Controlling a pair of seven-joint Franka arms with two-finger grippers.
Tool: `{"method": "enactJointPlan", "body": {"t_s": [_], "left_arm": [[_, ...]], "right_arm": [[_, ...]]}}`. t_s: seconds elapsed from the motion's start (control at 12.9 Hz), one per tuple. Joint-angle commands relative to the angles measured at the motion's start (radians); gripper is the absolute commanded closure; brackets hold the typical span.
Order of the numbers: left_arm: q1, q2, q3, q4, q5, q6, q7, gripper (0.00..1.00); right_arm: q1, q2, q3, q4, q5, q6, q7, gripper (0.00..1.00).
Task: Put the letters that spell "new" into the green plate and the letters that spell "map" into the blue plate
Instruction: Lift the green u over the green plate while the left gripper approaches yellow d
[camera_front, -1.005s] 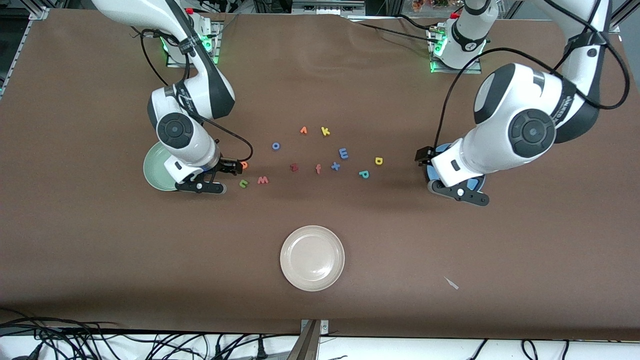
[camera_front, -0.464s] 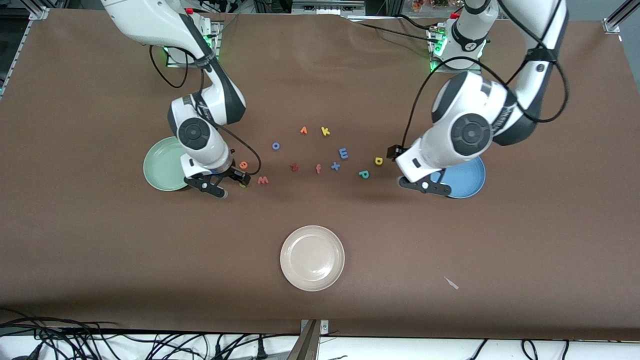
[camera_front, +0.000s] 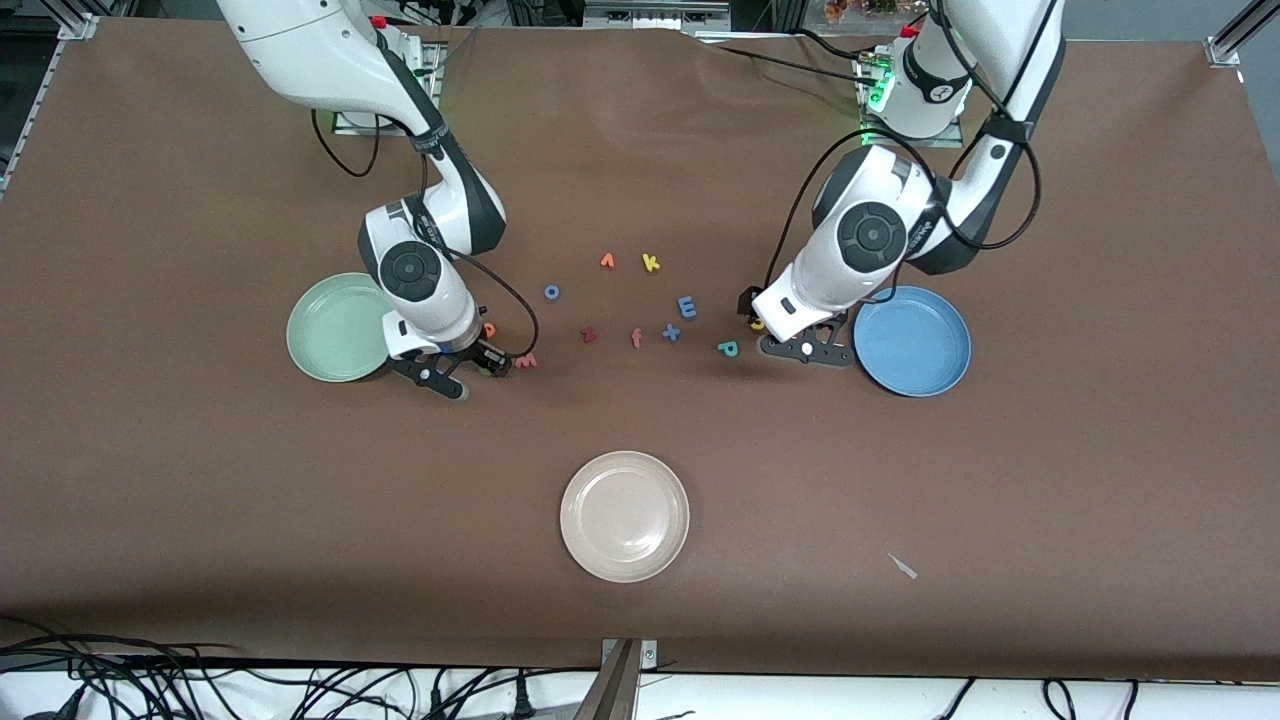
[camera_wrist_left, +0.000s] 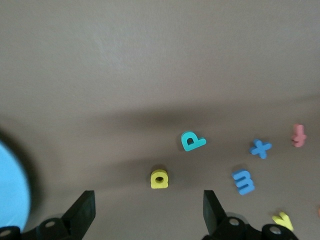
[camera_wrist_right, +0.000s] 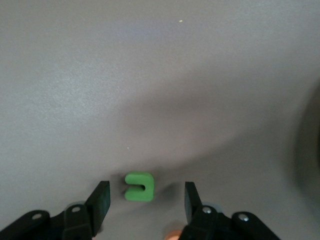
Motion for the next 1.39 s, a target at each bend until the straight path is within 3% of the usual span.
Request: {"method": "enactJointPlan", "body": {"t_s": [0.0, 0.15, 0.39, 0.54, 0.7, 0.93, 1.31], "left_arm": [[-0.022, -0.017, 0.003, -0.072, -0.019, 0.064, -0.018, 0.14], [-0.027, 0.006, 0.005, -0.071, -0.019, 0.078, -0.025, 0.14], [-0.030, 0.046, 0.005, -0.072, -0.019, 0.130, -0.025, 0.15], [-0.030, 0.066, 0.005, -0.071, -0.005, 0.144, -0.028, 0.17], [-0.030, 0.071, 0.003, -0.071, -0.003, 0.144, -0.032, 0.19], [-0.036, 0.089, 0.003, -0.071, -0.004, 0.144, -0.041, 0.25], [-0.051, 0.101, 0.005, -0.071, -0.003, 0.144, -0.061, 0.25]], "right_arm": [[-0.001, 0.023, 0.000, 0.002, 0.004, 0.037, 0.012, 0.32], [-0.002, 0.024, 0.000, 0.002, 0.002, 0.037, 0.009, 0.40], [-0.001, 0.024, 0.000, 0.013, 0.002, 0.035, 0.000, 0.64], [-0.001, 0.023, 0.000, 0.019, 0.002, 0.029, -0.008, 0.72], [-0.004, 0.012, -0.002, 0.042, 0.002, -0.007, -0.020, 0.73], [-0.030, -0.037, -0.026, 0.130, 0.004, -0.245, -0.174, 0.73], [-0.056, -0.222, -0.149, -0.049, 0.005, -0.305, -0.546, 0.72]]}}
